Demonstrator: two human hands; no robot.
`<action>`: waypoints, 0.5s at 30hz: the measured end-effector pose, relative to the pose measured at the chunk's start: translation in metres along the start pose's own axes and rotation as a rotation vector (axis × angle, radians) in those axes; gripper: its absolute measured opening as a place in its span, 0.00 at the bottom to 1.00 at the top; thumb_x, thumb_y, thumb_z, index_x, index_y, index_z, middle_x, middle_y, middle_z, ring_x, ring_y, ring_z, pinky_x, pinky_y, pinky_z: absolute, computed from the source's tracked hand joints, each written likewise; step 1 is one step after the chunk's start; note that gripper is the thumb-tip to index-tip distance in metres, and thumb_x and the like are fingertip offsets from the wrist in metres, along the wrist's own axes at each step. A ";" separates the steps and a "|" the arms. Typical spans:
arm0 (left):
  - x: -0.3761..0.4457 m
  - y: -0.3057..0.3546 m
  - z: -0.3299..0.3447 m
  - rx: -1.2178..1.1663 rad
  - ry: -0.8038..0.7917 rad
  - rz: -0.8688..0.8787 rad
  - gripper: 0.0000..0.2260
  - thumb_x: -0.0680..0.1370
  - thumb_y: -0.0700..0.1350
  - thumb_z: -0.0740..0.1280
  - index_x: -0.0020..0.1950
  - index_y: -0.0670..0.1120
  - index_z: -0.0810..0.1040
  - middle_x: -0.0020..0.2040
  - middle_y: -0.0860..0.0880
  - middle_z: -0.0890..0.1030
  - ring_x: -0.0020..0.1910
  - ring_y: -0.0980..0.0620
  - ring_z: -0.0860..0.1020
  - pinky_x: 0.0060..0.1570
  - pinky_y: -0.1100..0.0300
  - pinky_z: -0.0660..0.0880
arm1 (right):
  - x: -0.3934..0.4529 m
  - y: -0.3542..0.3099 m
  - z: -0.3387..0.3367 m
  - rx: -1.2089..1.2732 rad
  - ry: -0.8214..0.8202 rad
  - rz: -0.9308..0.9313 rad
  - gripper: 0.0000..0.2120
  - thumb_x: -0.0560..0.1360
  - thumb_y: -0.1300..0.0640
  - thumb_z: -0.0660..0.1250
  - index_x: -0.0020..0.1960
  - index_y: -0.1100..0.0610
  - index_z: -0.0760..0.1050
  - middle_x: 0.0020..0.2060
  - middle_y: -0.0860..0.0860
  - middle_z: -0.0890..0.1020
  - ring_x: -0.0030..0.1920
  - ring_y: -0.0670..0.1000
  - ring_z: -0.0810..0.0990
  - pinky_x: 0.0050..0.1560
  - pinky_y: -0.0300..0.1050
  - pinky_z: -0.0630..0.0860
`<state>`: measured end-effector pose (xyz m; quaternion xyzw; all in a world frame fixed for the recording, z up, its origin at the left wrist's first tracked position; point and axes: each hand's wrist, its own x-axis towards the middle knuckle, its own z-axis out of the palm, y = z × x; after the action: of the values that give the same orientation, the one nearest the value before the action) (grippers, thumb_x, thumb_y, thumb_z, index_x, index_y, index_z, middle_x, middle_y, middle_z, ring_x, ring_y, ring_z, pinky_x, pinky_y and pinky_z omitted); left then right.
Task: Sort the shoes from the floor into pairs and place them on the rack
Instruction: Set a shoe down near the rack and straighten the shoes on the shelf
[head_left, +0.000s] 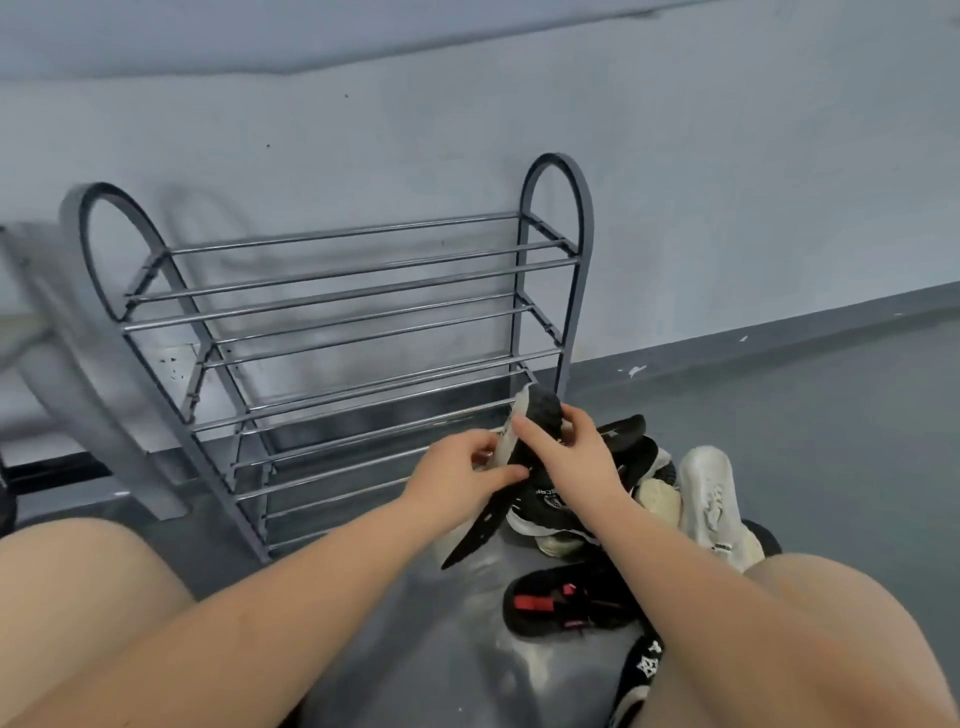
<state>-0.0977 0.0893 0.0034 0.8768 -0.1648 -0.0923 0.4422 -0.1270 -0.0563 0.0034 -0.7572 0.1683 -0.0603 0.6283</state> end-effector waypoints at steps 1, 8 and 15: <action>0.001 -0.007 0.001 -0.032 -0.047 -0.016 0.10 0.71 0.52 0.73 0.51 0.53 0.80 0.48 0.57 0.82 0.50 0.57 0.79 0.52 0.61 0.74 | 0.001 0.005 0.000 -0.009 -0.007 0.020 0.33 0.66 0.39 0.73 0.67 0.50 0.68 0.55 0.47 0.79 0.54 0.47 0.79 0.55 0.43 0.76; 0.010 -0.069 -0.016 -0.240 -0.142 -0.206 0.21 0.70 0.61 0.70 0.60 0.56 0.75 0.59 0.57 0.78 0.61 0.56 0.75 0.66 0.54 0.70 | 0.023 0.024 0.028 0.016 -0.215 0.041 0.25 0.68 0.48 0.75 0.62 0.48 0.71 0.55 0.47 0.79 0.56 0.49 0.79 0.60 0.48 0.76; -0.001 -0.114 -0.027 -0.600 -0.392 -0.457 0.21 0.67 0.64 0.61 0.52 0.53 0.79 0.44 0.53 0.85 0.43 0.56 0.82 0.48 0.59 0.77 | 0.035 0.026 0.067 0.378 -0.391 0.172 0.16 0.70 0.56 0.71 0.56 0.55 0.74 0.40 0.50 0.84 0.42 0.48 0.84 0.46 0.50 0.80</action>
<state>-0.0667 0.1733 -0.0722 0.6889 -0.0127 -0.3968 0.6064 -0.0784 -0.0096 -0.0395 -0.6068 0.0935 0.1102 0.7816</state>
